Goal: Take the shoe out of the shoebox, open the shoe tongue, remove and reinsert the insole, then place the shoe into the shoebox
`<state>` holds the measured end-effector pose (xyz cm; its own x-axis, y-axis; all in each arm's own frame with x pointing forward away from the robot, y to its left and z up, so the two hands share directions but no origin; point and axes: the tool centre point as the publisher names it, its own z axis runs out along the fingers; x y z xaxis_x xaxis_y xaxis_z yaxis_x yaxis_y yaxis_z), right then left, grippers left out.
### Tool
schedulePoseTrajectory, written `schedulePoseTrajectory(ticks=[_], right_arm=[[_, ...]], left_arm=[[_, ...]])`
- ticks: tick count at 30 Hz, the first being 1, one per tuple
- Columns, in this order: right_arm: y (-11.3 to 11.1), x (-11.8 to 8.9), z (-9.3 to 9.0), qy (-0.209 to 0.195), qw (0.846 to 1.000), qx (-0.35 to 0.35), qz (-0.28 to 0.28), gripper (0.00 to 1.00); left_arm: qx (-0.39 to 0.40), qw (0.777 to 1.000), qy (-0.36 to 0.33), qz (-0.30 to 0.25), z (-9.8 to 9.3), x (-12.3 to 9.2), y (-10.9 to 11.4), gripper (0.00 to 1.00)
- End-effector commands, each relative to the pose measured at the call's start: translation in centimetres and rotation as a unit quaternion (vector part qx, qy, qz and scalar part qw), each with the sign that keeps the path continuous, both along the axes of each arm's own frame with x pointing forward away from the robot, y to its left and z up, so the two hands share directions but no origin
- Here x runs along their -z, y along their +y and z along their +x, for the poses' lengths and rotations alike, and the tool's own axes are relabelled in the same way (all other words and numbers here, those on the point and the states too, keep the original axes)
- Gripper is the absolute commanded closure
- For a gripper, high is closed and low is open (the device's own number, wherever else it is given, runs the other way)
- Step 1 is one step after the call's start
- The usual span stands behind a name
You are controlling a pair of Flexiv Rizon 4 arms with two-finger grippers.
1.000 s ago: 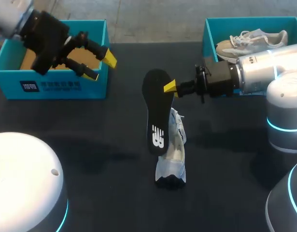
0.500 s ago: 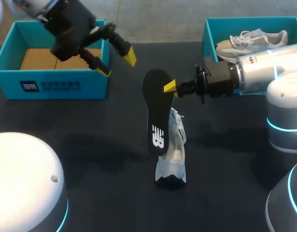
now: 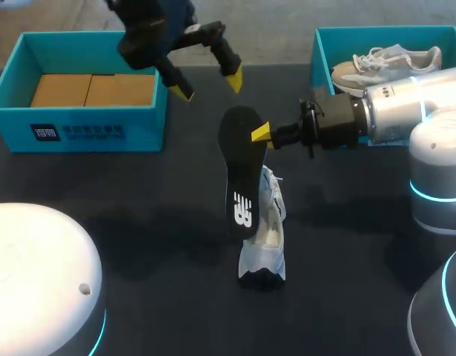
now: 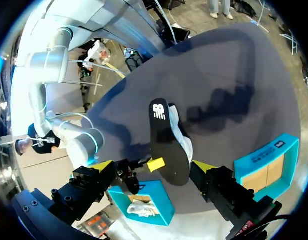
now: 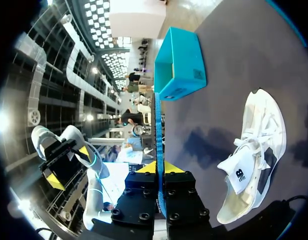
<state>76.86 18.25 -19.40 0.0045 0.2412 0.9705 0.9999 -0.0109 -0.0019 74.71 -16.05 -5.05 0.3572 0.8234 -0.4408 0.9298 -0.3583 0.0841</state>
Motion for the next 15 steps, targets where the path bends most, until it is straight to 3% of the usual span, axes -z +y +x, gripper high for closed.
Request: schedulePoseTrajectory(ticks=[1,15], right_arm=[[0.1,0.0,-0.1,0.000,1.000,0.000,-0.001,1.00],[0.1,0.0,-0.1,0.000,1.000,0.000,-0.001,1.00]], left_arm=[[0.005,0.994,-0.016,0.107,0.7,-0.6,-1.3,0.00],[0.000,0.988,-0.017,0.153,0.8,-0.9,-2.8,0.00]])
